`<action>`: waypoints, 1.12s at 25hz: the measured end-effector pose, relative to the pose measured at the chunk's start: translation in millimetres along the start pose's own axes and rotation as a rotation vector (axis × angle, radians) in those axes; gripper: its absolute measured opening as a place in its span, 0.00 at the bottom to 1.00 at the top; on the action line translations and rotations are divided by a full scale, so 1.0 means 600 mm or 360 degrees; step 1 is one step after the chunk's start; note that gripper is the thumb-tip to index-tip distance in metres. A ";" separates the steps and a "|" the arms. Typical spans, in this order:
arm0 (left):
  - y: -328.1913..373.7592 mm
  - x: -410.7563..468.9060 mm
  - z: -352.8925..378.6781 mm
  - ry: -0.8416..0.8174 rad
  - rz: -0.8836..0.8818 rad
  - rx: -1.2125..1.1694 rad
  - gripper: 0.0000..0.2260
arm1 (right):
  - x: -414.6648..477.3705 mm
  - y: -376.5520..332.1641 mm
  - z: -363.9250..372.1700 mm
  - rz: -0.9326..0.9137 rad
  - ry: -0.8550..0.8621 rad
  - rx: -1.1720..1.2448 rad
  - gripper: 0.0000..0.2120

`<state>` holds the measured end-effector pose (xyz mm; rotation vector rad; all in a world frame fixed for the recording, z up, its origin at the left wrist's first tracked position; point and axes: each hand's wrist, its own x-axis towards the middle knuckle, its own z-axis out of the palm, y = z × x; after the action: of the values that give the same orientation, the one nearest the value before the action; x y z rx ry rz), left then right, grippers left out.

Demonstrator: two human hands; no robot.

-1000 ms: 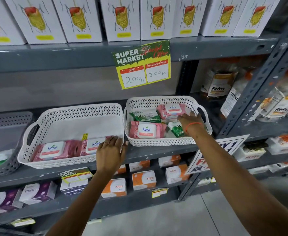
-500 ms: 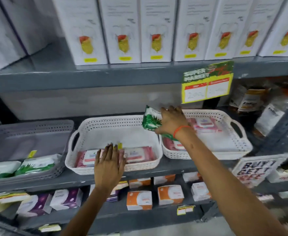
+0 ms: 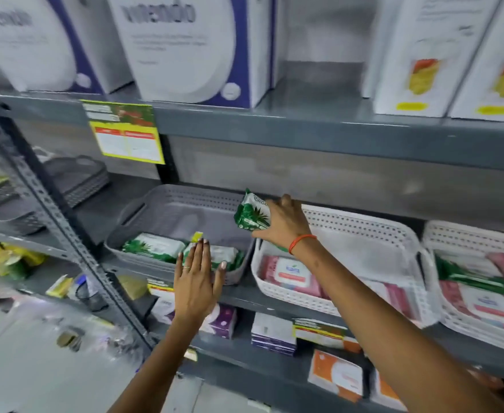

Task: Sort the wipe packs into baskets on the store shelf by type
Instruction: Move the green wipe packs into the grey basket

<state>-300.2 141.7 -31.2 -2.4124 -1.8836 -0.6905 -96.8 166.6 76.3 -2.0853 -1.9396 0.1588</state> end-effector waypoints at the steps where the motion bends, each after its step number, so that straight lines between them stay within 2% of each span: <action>1: -0.030 0.001 -0.005 0.0049 -0.0114 -0.0020 0.37 | 0.020 -0.029 0.016 -0.0056 -0.0016 0.0016 0.38; 4: -0.086 0.008 -0.015 0.0170 -0.0380 -0.0078 0.39 | 0.078 -0.120 0.063 -0.0267 -0.0070 0.0020 0.39; 7: -0.096 0.014 -0.016 0.0174 -0.0527 -0.0098 0.41 | 0.126 -0.212 0.112 -0.0435 -0.0243 -0.0019 0.37; 10: -0.099 0.014 -0.013 0.0140 -0.0536 -0.0055 0.41 | 0.158 -0.271 0.157 -0.0611 -0.0443 -0.0039 0.33; 12: -0.103 0.013 -0.012 0.0115 -0.0526 0.0009 0.40 | 0.168 -0.295 0.187 -0.0729 -0.0679 -0.0021 0.28; 15: -0.107 0.012 -0.011 0.0108 -0.0527 0.0037 0.40 | 0.170 -0.308 0.213 -0.0717 -0.0907 -0.0022 0.26; 18: -0.106 0.010 -0.012 0.0127 -0.0503 0.0044 0.37 | 0.161 -0.295 0.192 -0.0761 -0.0793 0.0130 0.26; 21: -0.091 0.011 -0.009 0.0100 -0.0439 0.0068 0.29 | 0.140 -0.257 0.155 -0.0695 -0.0566 0.0389 0.17; 23: -0.066 0.009 -0.007 0.0115 -0.0392 0.0061 0.26 | 0.121 -0.219 0.128 -0.0650 -0.0538 0.0312 0.16; 25: -0.026 -0.004 -0.003 0.0098 -0.0352 0.0034 0.27 | 0.097 -0.166 0.102 -0.0590 -0.0500 0.0185 0.15; 28: 0.057 -0.027 0.007 0.0082 -0.0248 -0.0095 0.30 | 0.053 -0.078 0.060 -0.0414 -0.0389 0.0284 0.14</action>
<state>-270.0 118.3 -31.7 -2.2749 -2.0759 -0.8194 -148.5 205.7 58.7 -1.7506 -2.2234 0.5307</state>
